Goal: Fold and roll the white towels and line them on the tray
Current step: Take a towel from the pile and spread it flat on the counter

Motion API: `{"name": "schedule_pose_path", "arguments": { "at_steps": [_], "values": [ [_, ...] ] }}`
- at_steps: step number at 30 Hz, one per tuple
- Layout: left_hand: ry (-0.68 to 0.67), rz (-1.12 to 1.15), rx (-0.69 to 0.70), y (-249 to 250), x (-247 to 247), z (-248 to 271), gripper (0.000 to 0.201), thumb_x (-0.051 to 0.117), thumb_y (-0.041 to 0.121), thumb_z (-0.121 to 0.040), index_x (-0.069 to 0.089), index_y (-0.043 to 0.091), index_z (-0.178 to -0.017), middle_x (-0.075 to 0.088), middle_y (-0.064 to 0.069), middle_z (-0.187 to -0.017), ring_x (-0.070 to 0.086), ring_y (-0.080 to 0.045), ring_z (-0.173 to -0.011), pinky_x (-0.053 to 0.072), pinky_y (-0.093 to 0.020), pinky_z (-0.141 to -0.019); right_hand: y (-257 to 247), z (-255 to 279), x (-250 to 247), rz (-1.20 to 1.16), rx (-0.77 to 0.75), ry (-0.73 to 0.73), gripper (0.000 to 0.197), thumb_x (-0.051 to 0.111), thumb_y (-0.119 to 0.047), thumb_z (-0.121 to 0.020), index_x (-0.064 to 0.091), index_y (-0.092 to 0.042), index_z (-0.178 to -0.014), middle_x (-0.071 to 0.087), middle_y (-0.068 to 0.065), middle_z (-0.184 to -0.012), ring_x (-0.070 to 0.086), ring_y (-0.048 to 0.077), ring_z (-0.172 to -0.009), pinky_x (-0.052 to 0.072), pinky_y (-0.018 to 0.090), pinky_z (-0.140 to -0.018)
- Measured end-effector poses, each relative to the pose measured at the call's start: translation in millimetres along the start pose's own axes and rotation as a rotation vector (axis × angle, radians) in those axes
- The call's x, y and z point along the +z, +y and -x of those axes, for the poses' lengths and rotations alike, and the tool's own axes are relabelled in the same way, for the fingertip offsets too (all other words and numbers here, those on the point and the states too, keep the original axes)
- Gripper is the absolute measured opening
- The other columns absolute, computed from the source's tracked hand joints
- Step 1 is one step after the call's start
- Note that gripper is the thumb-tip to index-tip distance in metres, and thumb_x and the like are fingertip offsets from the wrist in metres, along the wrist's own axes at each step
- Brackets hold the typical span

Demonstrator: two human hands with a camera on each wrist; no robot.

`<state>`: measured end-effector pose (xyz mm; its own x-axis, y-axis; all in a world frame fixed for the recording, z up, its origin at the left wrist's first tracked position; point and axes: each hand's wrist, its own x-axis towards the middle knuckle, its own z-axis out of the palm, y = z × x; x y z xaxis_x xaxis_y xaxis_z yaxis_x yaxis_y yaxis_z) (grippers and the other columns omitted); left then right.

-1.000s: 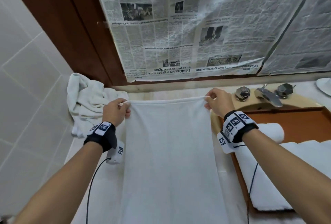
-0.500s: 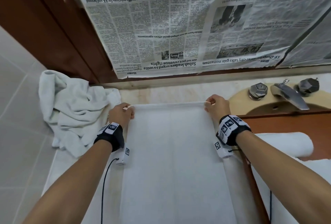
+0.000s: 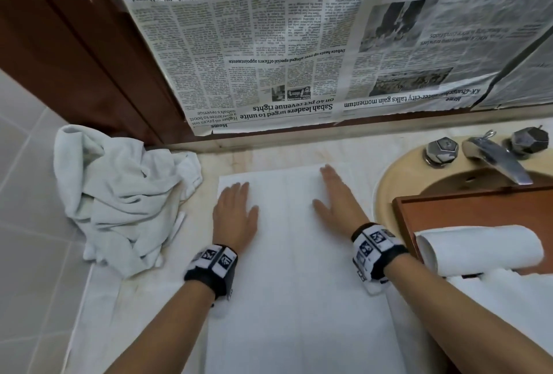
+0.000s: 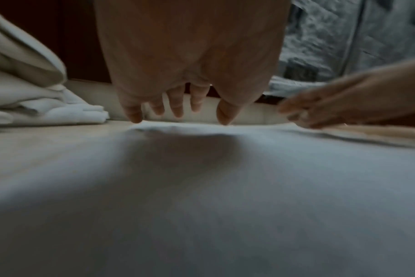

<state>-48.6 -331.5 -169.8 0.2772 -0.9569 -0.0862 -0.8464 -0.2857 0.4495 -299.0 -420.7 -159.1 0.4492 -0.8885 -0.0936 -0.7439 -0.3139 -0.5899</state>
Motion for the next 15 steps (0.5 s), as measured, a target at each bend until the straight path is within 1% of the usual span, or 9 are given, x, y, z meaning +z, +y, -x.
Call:
{"name": "schedule_pose_path", "arguments": {
  "at_steps": [1,2,3,4,5,7,11,13,15],
  "values": [
    [-0.072,-0.065,0.028,3.8,5.2,2.6,0.072,0.025,0.055,-0.092,0.026,0.021,-0.156,0.025,-0.008,-0.162,0.019,-0.032,-0.149,0.018,-0.049,-0.119,-7.6,1.8,8.3,0.093,-0.029,-0.072,0.073,0.047,-0.034,-0.101,0.005,-0.015,-0.157,0.000,0.001,-0.165,0.003,0.016,-0.152,0.009,0.042,-0.123],
    [-0.137,-0.122,0.032,8.2,10.2,3.6,0.072,0.016,0.059,-0.092,0.019,0.029,-0.157,0.013,-0.001,-0.165,0.009,-0.028,-0.152,0.010,-0.051,-0.120,-15.4,2.5,17.1,0.190,-0.042,-0.148,0.070,0.040,-0.040,-0.103,0.003,-0.017,-0.158,-0.004,-0.001,-0.165,-0.001,0.016,-0.152,0.006,0.044,-0.123],
    [-0.180,-0.163,0.020,11.8,14.9,1.8,0.067,0.014,0.061,-0.095,0.011,0.036,-0.157,0.001,0.006,-0.166,-0.001,-0.024,-0.153,0.003,-0.052,-0.120,-21.8,0.8,25.4,0.277,-0.044,-0.214,0.068,0.033,-0.045,-0.104,0.000,-0.019,-0.158,-0.008,-0.003,-0.165,-0.005,0.016,-0.152,0.001,0.045,-0.122],
    [-0.203,-0.194,0.007,14.6,19.1,-1.6,0.062,0.015,0.061,-0.099,0.006,0.041,-0.157,-0.008,0.010,-0.166,-0.009,-0.023,-0.152,-0.003,-0.054,-0.119,-27.3,-2.5,32.3,0.342,-0.040,-0.264,0.067,0.027,-0.049,-0.104,-0.003,-0.021,-0.158,-0.012,-0.005,-0.164,-0.009,0.016,-0.151,-0.003,0.046,-0.122],
    [-0.215,-0.215,-0.008,17.0,20.9,-4.5,0.060,0.017,0.060,-0.101,0.001,0.044,-0.156,-0.013,0.012,-0.165,-0.013,-0.022,-0.152,-0.005,-0.055,-0.119,-31.4,-6.3,37.0,0.385,-0.035,-0.289,0.067,0.021,-0.052,-0.103,-0.006,-0.023,-0.157,-0.015,-0.007,-0.164,-0.013,0.016,-0.151,-0.006,0.047,-0.121],
    [-0.224,-0.236,-0.032,18.3,21.2,-9.2,0.059,0.017,0.060,-0.101,-0.004,0.047,-0.155,-0.017,0.013,-0.164,-0.016,-0.023,-0.151,-0.006,-0.056,-0.119,-32.8,-16.0,41.0,0.426,-0.029,-0.305,0.066,0.015,-0.054,-0.103,-0.009,-0.025,-0.157,-0.018,-0.009,-0.163,-0.016,0.016,-0.150,-0.009,0.049,-0.120],
    [-0.259,-0.244,-0.085,12.7,18.6,-21.2,0.062,0.012,0.065,-0.098,-0.011,0.048,-0.153,-0.024,0.013,-0.162,-0.021,-0.023,-0.150,-0.009,-0.055,-0.120,-20.9,-32.9,30.7,0.436,-0.016,-0.309,0.064,0.012,-0.054,-0.103,-0.011,-0.026,-0.156,-0.020,-0.010,-0.162,-0.017,0.014,-0.150,-0.009,0.044,-0.121],
    [-0.273,-0.228,-0.115,10.3,16.2,-27.2,0.066,0.012,0.070,-0.096,-0.013,0.047,-0.153,-0.027,0.010,-0.161,-0.025,-0.025,-0.149,-0.012,-0.053,-0.119,-9.4,-38.5,21.5,0.424,0.037,-0.295,0.064,0.010,-0.053,-0.103,-0.013,-0.026,-0.156,-0.022,-0.010,-0.161,-0.017,0.014,-0.150,-0.009,0.044,-0.121],
    [-0.283,-0.222,-0.134,8.5,13.8,-30.9,0.069,0.012,0.072,-0.095,-0.014,0.045,-0.153,-0.029,0.007,-0.161,-0.025,-0.026,-0.149,-0.013,-0.052,-0.119,5.1,-40.3,8.5,0.407,0.153,-0.274,0.063,0.009,-0.050,-0.103,-0.015,-0.023,-0.155,-0.025,-0.007,-0.160,-0.017,0.015,-0.150,-0.006,0.046,-0.122]
  ]
}}
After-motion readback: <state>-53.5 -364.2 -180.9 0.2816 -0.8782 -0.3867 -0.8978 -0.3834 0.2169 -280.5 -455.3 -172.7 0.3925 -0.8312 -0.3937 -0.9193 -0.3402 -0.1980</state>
